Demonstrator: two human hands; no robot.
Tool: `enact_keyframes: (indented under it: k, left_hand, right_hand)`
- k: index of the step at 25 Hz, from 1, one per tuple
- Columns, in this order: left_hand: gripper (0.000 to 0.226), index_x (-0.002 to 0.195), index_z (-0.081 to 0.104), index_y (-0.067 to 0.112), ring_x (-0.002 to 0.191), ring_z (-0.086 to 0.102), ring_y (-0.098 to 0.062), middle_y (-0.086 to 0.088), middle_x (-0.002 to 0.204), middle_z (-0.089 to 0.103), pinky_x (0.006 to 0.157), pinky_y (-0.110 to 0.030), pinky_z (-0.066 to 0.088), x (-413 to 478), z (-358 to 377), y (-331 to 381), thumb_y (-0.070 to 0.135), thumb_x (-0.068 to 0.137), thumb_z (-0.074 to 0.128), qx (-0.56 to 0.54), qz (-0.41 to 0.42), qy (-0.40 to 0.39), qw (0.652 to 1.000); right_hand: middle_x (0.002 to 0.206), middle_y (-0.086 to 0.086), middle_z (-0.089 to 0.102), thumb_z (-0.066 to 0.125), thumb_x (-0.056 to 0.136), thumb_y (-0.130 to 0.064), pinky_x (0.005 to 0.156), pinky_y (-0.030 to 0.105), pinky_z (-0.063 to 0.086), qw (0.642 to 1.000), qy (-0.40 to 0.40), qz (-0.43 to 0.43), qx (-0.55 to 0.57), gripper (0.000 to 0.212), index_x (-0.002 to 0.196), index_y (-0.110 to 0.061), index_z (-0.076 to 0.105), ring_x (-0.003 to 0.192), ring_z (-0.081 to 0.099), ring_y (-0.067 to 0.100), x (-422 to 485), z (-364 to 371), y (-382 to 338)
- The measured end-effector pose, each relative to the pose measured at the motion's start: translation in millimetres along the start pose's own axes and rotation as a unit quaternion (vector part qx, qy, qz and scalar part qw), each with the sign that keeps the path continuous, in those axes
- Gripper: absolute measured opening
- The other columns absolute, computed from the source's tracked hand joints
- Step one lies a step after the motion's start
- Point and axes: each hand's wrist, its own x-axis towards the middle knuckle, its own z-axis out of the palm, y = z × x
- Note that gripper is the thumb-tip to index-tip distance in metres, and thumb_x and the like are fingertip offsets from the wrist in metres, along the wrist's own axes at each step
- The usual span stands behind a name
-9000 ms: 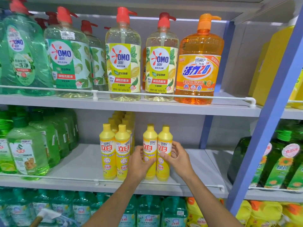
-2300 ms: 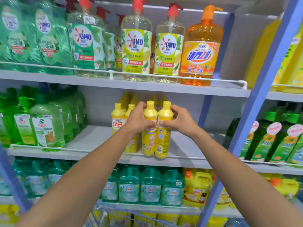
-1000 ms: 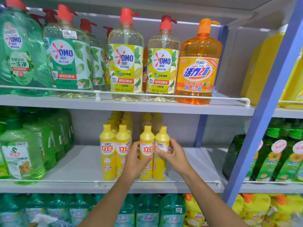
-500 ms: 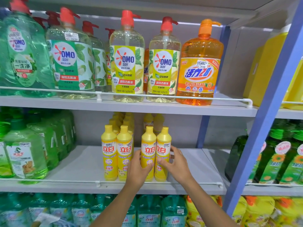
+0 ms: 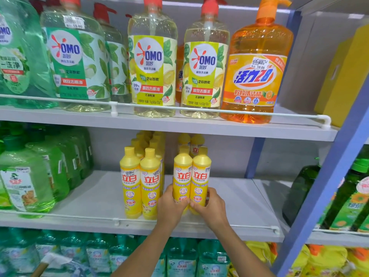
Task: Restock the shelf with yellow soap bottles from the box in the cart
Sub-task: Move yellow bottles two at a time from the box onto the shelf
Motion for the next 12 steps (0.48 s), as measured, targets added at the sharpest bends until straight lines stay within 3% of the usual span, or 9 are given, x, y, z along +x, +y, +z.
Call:
enact_keyframes:
  k: [4, 9, 12]
  left_hand:
    - [0.046, 0.114, 0.055, 0.020, 0.096, 0.065, -0.016, 0.002, 0.112, 0.069, 0.082, -0.029, 0.054, 18.7, 9.7, 1.7, 0.025, 0.078, 0.084, 0.004, -0.040, 0.013, 0.999]
    - [0.047, 0.115, 0.060, 0.020, 0.095, 0.068, -0.016, 0.002, 0.113, 0.071, 0.086, -0.035, 0.059, 51.8, 28.9, -5.1, 0.027, 0.076, 0.086, -0.005, -0.063, 0.036, 0.997]
    - [0.048, 0.115, 0.063, 0.024, 0.093, 0.069, -0.017, 0.002, 0.109, 0.073, 0.086, -0.042, 0.061, 69.8, 40.8, -10.9, 0.037, 0.074, 0.085, 0.012, -0.064, 0.056, 0.996]
  right_hand:
    - [0.109, -0.008, 0.070, 0.086, 0.071, -0.053, 0.081, 0.026, 0.059, 1.000, -0.002, 0.011, 0.010, 0.056, 0.113, -0.030, 0.056, 0.095, 0.068, 0.008, 17.5, 3.0, 3.4]
    - [0.107, -0.009, 0.073, 0.087, 0.069, -0.054, 0.086, 0.037, 0.062, 0.998, 0.031, 0.033, 0.033, 0.056, 0.111, -0.036, 0.054, 0.093, 0.071, 0.011, 49.8, 11.0, 10.7]
    - [0.103, -0.008, 0.074, 0.087, 0.075, -0.042, 0.086, 0.036, 0.061, 0.996, 0.062, 0.035, 0.052, 0.044, 0.106, -0.036, 0.057, 0.090, 0.071, 0.010, 65.5, 19.0, 13.9]
